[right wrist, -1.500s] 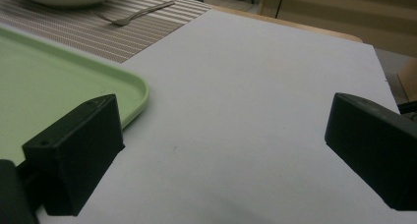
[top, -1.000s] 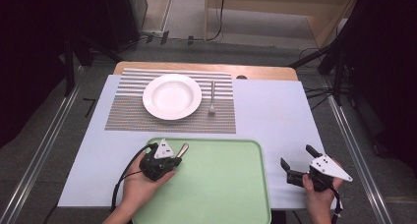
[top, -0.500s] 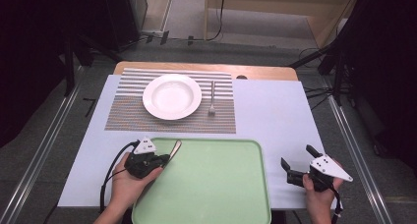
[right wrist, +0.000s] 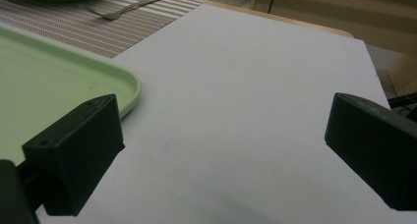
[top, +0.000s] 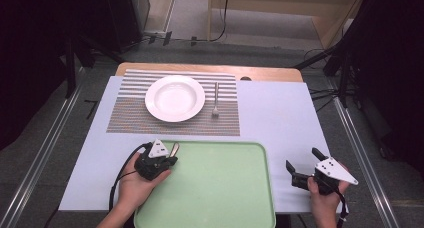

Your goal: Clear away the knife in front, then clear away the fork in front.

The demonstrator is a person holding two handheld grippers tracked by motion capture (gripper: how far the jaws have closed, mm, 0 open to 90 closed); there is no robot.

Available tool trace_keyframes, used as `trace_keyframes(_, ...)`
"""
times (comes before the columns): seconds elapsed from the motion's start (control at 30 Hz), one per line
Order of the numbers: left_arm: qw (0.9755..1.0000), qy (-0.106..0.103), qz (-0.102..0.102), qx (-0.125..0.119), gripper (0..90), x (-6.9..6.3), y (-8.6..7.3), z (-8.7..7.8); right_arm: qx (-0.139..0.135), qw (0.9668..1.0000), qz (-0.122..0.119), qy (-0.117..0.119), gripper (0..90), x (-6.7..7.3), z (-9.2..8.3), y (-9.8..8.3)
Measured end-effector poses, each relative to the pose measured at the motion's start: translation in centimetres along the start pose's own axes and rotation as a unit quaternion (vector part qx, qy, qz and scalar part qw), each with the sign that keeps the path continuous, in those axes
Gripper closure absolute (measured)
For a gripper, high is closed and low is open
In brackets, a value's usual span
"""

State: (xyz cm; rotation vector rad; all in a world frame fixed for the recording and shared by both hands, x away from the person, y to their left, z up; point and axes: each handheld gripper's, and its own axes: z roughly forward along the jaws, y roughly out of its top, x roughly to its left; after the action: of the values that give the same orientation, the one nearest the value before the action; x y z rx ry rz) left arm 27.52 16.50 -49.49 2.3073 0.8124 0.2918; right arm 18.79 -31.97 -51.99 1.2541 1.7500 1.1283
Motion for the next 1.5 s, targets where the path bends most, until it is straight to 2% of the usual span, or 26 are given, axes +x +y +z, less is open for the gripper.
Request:
trace_keyframes(0.1, 0.9998, -0.007, -0.019, -0.007, 89.9, 0.8, -0.7, -0.5, 0.000, 1.0000, 0.002, 0.001, 0.2, 0.0, -0.1, 0.0)
trace_keyframes(0.3, 0.9990, -0.005, -0.041, -0.016, 89.8, 1.9, -1.7, -1.4, -0.001, 1.0000, -0.002, 0.002, 0.1, -0.1, 0.0, 0.0)
trace_keyframes(0.43, 0.9980, -0.014, -0.058, -0.022, 89.8, 2.6, -2.3, -1.8, 0.000, 1.0000, -0.001, 0.003, 0.2, -0.1, 0.0, 0.0)
trace_keyframes(0.53, 0.9973, -0.011, -0.061, -0.040, 89.7, 3.0, -2.6, -2.2, 0.000, 1.0000, 0.001, 0.002, 0.2, 0.0, -0.1, 0.0)
trace_keyframes(0.6, 0.9954, -0.011, -0.072, -0.062, 88.4, 3.4, -2.8, -2.6, -0.001, 1.0000, 0.000, 0.002, 0.2, 0.0, 0.0, 0.0)
trace_keyframes(0.77, 0.9890, -0.017, -0.093, -0.113, 61.0, 4.5, -3.4, -4.0, -0.002, 1.0000, 0.002, 0.001, 0.2, -0.2, -0.1, 0.0)
trace_keyframes(0.8, 0.9877, -0.018, -0.092, -0.125, 52.9, 4.7, -3.5, -4.3, -0.002, 1.0000, 0.003, 0.000, 0.2, -0.2, -0.1, 0.0)
trace_keyframes(0.83, 0.9869, 0.000, -0.097, -0.129, 41.6, 4.7, -3.6, -4.6, -0.002, 1.0000, 0.003, 0.000, 0.2, -0.1, -0.1, 0.0)
trace_keyframes(0.87, 0.9866, 0.004, -0.100, -0.129, 28.0, 4.9, -3.6, -4.8, -0.001, 1.0000, 0.003, 0.000, 0.2, -0.1, -0.1, 0.0)
trace_keyframes(0.93, 0.9818, -0.025, -0.111, -0.153, 11.4, 5.4, -3.9, -5.4, 0.000, 1.0000, 0.003, -0.001, 0.2, -0.1, 0.0, 0.0)
trace_keyframes(1.0, 0.9744, -0.044, -0.120, -0.186, 0.0, 6.0, -4.4, -6.1, 0.000, 1.0000, 0.003, -0.001, 0.1, -0.1, 0.0, 0.0)
trace_keyframes(1.03, 0.9724, -0.044, -0.123, -0.194, 0.0, 6.3, -4.5, -6.3, 0.000, 1.0000, 0.002, -0.002, 0.1, -0.1, 0.0, 0.0)
trace_keyframes(1.07, 0.9718, -0.036, -0.125, -0.197, 0.0, 6.4, -4.6, -6.5, -0.001, 1.0000, 0.002, -0.002, 0.2, -0.1, 0.0, 0.0)
trace_keyframes(1.17, 0.9732, -0.023, -0.112, -0.200, 0.0, 6.6, -4.9, -6.9, 0.000, 1.0000, 0.004, -0.001, 0.1, -0.2, -0.1, 0.0)
trace_keyframes(1.23, 0.9743, -0.002, -0.098, -0.203, 0.0, 6.6, -5.2, -7.1, -0.001, 1.0000, 0.003, 0.000, 0.2, -0.2, 0.0, 0.0)
trace_keyframes(1.33, 0.9726, 0.010, -0.091, -0.214, 0.0, 6.6, -5.4, -7.4, 0.000, 1.0000, 0.004, -0.001, 0.1, -0.1, 0.0, 0.1)
trace_keyframes(1.43, 0.9714, 0.011, -0.084, -0.222, 0.0, 6.7, -5.7, -7.8, -0.004, 1.0000, 0.002, -0.001, 0.2, -0.1, -0.1, 0.2)
trace_keyframes(1.5, 0.9713, 0.017, -0.080, -0.224, 4.7, 6.8, -5.9, -8.1, -0.005, 1.0000, 0.005, 0.000, 0.1, -0.2, -0.3, 0.4)
